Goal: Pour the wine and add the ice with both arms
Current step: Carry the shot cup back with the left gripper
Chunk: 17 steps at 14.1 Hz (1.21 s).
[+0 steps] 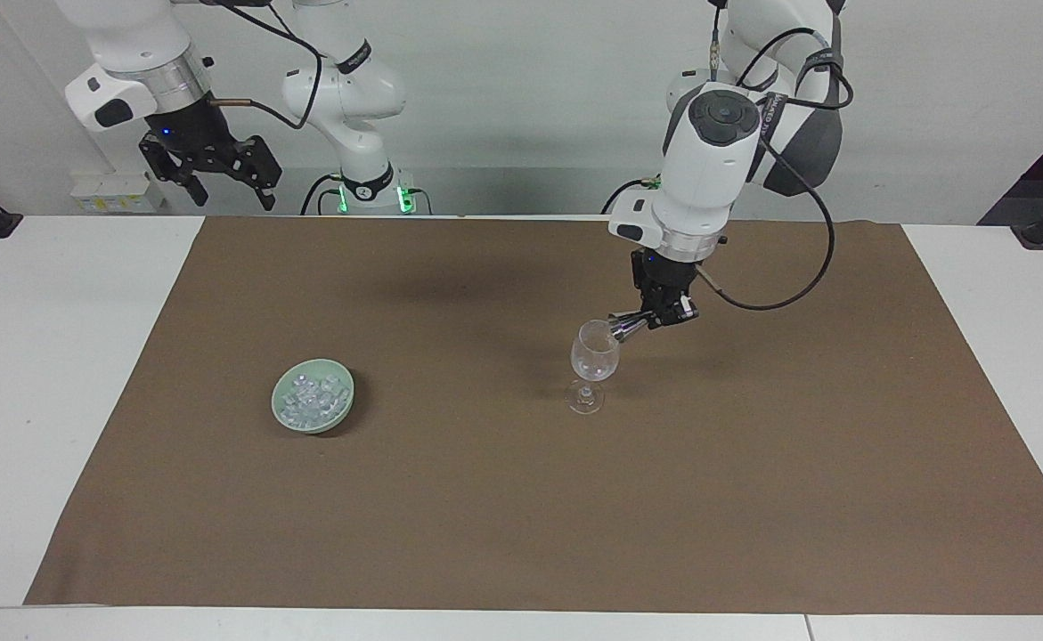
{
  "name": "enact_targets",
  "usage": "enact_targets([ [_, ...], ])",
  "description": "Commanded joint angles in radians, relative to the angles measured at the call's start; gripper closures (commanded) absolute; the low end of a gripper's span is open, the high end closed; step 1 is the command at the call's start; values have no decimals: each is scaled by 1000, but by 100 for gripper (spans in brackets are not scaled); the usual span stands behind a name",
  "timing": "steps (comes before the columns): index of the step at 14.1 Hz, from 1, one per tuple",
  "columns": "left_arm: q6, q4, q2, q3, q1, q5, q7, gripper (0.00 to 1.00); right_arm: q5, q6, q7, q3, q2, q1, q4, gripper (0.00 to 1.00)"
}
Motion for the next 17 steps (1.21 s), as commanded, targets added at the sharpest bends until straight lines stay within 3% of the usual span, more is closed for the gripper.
enact_targets([
  [1, -51, 57, 0, 3, 70, -45, 89, 100, 26, 14, -14, 8, -16, -15, -14, 0],
  [6, -46, 43, 11, 2, 254, -264, 352, 100, 26, 14, -14, 8, -16, -15, -14, 0],
  [10, -66, 2, 22, 0, 429, -459, 670, 100, 26, 14, -14, 8, -16, -15, -14, 0],
  [13, -160, -2, 81, 0, 582, -628, 931, 100, 26, 14, -14, 8, -16, -15, -14, 0],
  [17, -273, -29, 205, 0, 755, -862, 1142, 100, 26, 14, -14, 8, -16, -15, -14, 0],
])
